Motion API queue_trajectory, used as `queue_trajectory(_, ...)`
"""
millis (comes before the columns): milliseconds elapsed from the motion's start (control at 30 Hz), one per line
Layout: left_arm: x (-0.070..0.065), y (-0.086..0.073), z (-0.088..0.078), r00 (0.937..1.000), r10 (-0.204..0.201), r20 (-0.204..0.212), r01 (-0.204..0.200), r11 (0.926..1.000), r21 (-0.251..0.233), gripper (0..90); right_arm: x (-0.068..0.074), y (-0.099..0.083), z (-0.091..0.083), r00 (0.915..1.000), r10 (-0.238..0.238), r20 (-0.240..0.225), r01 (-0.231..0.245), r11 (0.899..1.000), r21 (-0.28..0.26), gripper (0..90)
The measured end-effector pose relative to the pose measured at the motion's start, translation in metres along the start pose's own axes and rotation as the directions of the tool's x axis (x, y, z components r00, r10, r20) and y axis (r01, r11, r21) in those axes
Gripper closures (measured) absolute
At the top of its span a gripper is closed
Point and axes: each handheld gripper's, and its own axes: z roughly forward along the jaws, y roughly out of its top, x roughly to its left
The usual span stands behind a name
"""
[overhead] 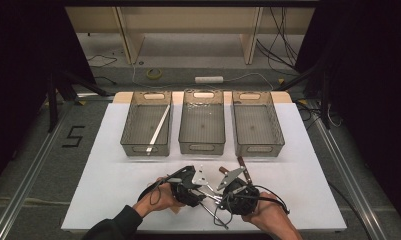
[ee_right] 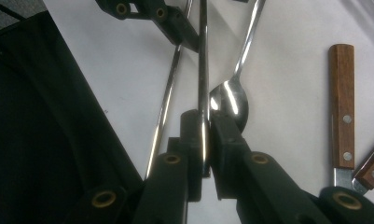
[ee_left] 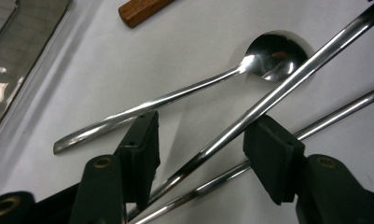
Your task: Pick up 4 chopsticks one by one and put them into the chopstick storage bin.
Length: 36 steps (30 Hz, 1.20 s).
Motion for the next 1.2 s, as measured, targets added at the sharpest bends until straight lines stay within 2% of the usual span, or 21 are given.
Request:
queue_trajectory(233, -0.003, 0.005, -0.002, 0.9977, 0.067, 0.009, -0.067, 0.9977, -0.003, 56.0, -0.002, -0.001, -0.006, 1.0000, -0.007, -0.005, 0.007, 1.000, -0.002, 84.8)
queue_trajectory(300, -0.003, 0.006, -0.003, 0.9966, 0.081, 0.010, -0.081, 0.9967, -0.007, 59.6, -0.003, -0.002, -0.007, 0.9997, -0.023, -0.001, 0.023, 1.000, -0.008, 84.8)
queue_trajectory(333, -0.004, 0.007, -0.004, 0.9957, 0.091, 0.015, -0.091, 0.9958, -0.007, 61.2, -0.004, -0.002, -0.008, 0.9994, -0.033, -0.002, 0.033, 0.999, -0.011, 84.8)
queue_trajectory(367, -0.004, 0.007, -0.005, 0.9947, 0.102, 0.015, -0.102, 0.9948, -0.004, 62.5, -0.004, -0.002, -0.009, 0.9998, -0.018, -0.007, 0.018, 1.000, -0.010, 84.8)
queue_trajectory(533, -0.006, 0.010, -0.009, 0.9896, 0.143, 0.008, -0.143, 0.9897, 0.003, 66.1, -0.008, -0.004, -0.010, 0.9989, -0.043, -0.020, 0.042, 0.999, -0.027, 84.7)
queue_trajectory(700, -0.007, 0.014, -0.018, 0.9788, 0.205, -0.001, -0.205, 0.9785, 0.025, 70.3, -0.017, -0.007, -0.012, 0.9963, -0.064, -0.058, 0.061, 0.997, -0.057, 84.3)
queue_trajectory(800, -0.009, 0.016, -0.023, 0.9688, 0.248, 0.008, -0.248, 0.9680, 0.041, 73.8, -0.023, -0.009, -0.015, 0.9944, -0.069, -0.081, 0.062, 0.995, -0.083, 83.3)
queue_trajectory(833, -0.010, 0.017, -0.025, 0.9660, 0.258, 0.013, -0.259, 0.9651, 0.041, 75.0, -0.025, -0.010, -0.016, 0.9941, -0.076, -0.077, 0.068, 0.992, -0.103, 83.0)
queue_trajectory(867, -0.010, 0.018, -0.027, 0.9621, 0.272, 0.024, -0.272, 0.9610, 0.047, 76.1, -0.027, -0.010, -0.018, 0.9930, -0.074, -0.092, 0.065, 0.992, -0.105, 82.4)
queue_trajectory(1000, -0.015, 0.020, -0.031, 0.9481, 0.312, 0.063, -0.315, 0.9478, 0.050, 82.2, -0.035, -0.013, -0.022, 0.9926, -0.083, -0.088, 0.072, 0.989, -0.129, 77.6)
queue_trajectory(1067, -0.019, 0.021, -0.030, 0.9468, 0.313, 0.075, -0.317, 0.9470, 0.050, 84.4, -0.040, -0.013, -0.025, 0.9934, -0.065, -0.094, 0.050, 0.986, -0.156, 71.9)
queue_trajectory(1133, -0.018, 0.021, -0.029, 0.9492, 0.304, 0.081, -0.309, 0.9496, 0.055, 84.6, -0.044, -0.013, -0.029, 0.9934, -0.035, -0.110, 0.015, 0.984, -0.176, 60.7)
queue_trajectory(1200, -0.015, 0.019, -0.029, 0.9587, 0.275, 0.074, -0.280, 0.9579, 0.066, 84.8, -0.047, -0.014, -0.033, 0.9953, -0.009, -0.097, -0.010, 0.981, -0.196, 53.2)
